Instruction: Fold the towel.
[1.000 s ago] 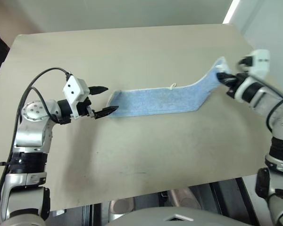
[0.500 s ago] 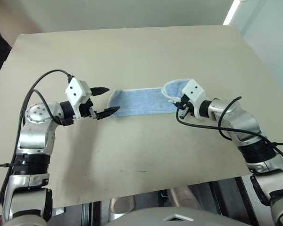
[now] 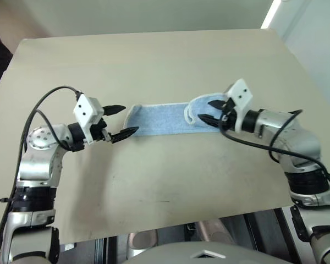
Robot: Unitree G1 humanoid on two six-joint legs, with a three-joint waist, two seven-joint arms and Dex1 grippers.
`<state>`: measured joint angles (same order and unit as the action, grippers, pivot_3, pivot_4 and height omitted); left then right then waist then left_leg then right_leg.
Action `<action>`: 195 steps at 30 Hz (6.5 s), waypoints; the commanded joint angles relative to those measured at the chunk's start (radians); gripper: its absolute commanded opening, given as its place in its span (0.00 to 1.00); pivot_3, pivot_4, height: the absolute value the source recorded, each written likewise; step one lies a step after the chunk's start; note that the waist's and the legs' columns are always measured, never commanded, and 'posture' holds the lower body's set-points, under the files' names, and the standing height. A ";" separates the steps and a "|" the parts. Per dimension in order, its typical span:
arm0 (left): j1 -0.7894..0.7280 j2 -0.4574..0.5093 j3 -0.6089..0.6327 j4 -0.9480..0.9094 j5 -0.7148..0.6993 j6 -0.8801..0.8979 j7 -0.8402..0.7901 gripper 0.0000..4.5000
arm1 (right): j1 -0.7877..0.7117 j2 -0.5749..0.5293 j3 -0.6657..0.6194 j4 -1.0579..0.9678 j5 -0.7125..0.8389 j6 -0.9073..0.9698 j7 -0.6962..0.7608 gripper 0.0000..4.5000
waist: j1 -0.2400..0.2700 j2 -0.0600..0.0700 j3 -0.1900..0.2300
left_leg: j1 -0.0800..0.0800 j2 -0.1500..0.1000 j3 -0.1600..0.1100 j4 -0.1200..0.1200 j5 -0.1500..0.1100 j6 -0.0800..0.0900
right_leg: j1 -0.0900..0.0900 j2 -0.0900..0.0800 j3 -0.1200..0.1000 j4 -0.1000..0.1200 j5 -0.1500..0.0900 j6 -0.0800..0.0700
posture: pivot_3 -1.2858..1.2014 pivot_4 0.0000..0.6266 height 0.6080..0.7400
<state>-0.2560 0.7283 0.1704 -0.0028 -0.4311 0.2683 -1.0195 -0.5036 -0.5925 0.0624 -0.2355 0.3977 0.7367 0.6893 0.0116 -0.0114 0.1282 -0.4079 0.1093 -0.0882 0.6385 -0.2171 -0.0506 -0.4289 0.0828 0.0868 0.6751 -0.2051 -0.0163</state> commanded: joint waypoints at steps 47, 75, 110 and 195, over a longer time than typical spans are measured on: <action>0.026 -0.584 0.210 -0.098 -0.967 0.647 1.482 0.70 | -0.121 0.197 -0.059 0.223 -0.130 -0.297 -0.036 0.00 | 0.025 0.002 0.006 | 0.042 -0.016 0.014 -0.006 0.000 -0.004 | 0.039 -0.002 0.020 -0.001 -0.016 0.005 | 0.52 0.24 1.00; -0.068 -0.300 0.313 -0.134 -0.836 0.518 1.093 0.01 | 0.194 -0.060 -0.064 -0.013 -0.018 -0.118 0.167 0.00 | 0.021 -0.009 0.015 | 0.025 -0.028 0.012 0.003 -0.008 -0.018 | 0.032 -0.003 0.032 -0.003 -0.026 0.016 | 0.52 0.24 1.00; -0.562 -0.427 -0.370 0.019 -0.228 0.614 0.394 0.65 | 0.297 -0.119 -0.187 -0.029 -0.021 -0.124 0.083 0.00 | 0.013 -0.011 0.015 | 0.023 -0.045 0.007 0.012 -0.025 -0.006 | 0.033 -0.019 0.055 -0.014 -0.023 0.054 | 0.52 0.24 1.00; -0.248 -0.343 -0.085 0.012 0.002 0.277 0.328 0.00 | 0.020 0.127 -0.279 0.111 0.120 0.171 -0.060 0.19 | 0.009 -0.007 0.012 | 0.016 -0.046 -0.005 0.023 -0.029 0.003 | 0.030 -0.032 0.054 -0.014 -0.018 0.052 | 0.52 0.24 1.00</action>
<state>-0.5150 0.3669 0.0545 0.0642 -0.4294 0.5647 -0.6780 -0.4540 -0.4470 -0.1082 -0.0862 0.4201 0.8035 0.6447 0.0201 -0.0182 0.1404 -0.3920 0.0624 -0.0915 0.6618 -0.2457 -0.0472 -0.3992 0.0524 0.1395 0.6603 -0.2239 0.0348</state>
